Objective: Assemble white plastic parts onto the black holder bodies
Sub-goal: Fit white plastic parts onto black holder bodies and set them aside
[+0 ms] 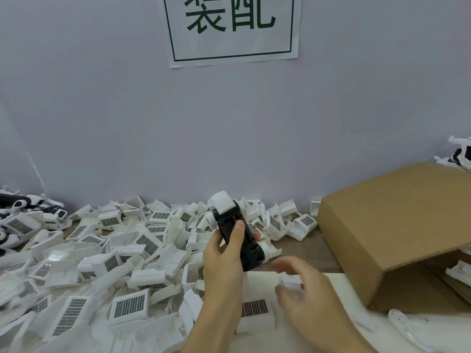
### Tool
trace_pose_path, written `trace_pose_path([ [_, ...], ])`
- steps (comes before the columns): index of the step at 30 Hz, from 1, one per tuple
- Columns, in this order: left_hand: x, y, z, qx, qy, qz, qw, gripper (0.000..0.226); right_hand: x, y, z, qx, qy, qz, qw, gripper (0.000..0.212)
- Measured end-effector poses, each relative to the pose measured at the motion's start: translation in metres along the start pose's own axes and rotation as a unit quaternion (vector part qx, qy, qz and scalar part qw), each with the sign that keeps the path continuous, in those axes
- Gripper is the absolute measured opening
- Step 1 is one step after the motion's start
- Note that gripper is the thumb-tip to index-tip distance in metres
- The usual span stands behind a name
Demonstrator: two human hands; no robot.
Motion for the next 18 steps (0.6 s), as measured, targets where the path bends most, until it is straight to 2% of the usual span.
trace_pose_path([
  [1, 0.001, -0.002, 0.001, 0.007, 0.005, -0.005, 1.000, 0.017, -0.007, 0.009, -0.003, -0.044, -0.032, -0.056, 0.997, 0.035],
  [3, 0.004, -0.004, 0.001, 0.012, 0.011, -0.011, 1.000, 0.020, -0.009, 0.028, -0.008, -0.139, -0.039, -0.105, 0.984, 0.044],
  [4, 0.004, -0.004, 0.000, 0.010, 0.013, -0.012, 1.000, 0.021, -0.009, 0.034, -0.009, -0.168, -0.043, -0.122, 0.977, 0.055],
  [5, 0.004, -0.004, 0.000, 0.007, 0.014, -0.011, 1.000, 0.022, -0.009, 0.037, -0.007, -0.179, -0.054, -0.144, 0.972, 0.068],
  [6, 0.003, -0.003, 0.000, 0.004, 0.015, -0.006, 1.000, 0.024, -0.009, 0.038, -0.005, -0.184, -0.060, -0.173, 0.966, 0.071],
  [9, 0.001, -0.002, -0.001, 0.005, 0.016, 0.013, 1.000, 0.025, -0.009, 0.040, -0.001, -0.188, -0.067, -0.207, 0.958, 0.058],
  [12, 0.002, -0.001, -0.002, 0.008, 0.020, 0.018, 1.000, 0.024, -0.001, 0.025, 0.002, -0.110, -0.052, -0.156, 0.980, 0.060],
  [16, 0.003, -0.001, -0.003, 0.015, 0.017, 0.015, 1.000, 0.024, 0.007, -0.011, 0.007, 0.078, -0.023, -0.061, 0.995, 0.028],
  [18, 0.001, 0.000, -0.004, 0.018, 0.008, 0.011, 1.000, 0.017, 0.016, -0.021, 0.009, 0.133, 0.006, -0.001, 0.991, 0.022],
])
Point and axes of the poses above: each hand's wrist, its own z-axis towards the middle knuckle, its own y-axis out of the palm, x = y × z, the point moved 8 cm from there along z, towards the middle knuckle, and after that the axes turned 2 degrees about y, right-handed, at the moved point
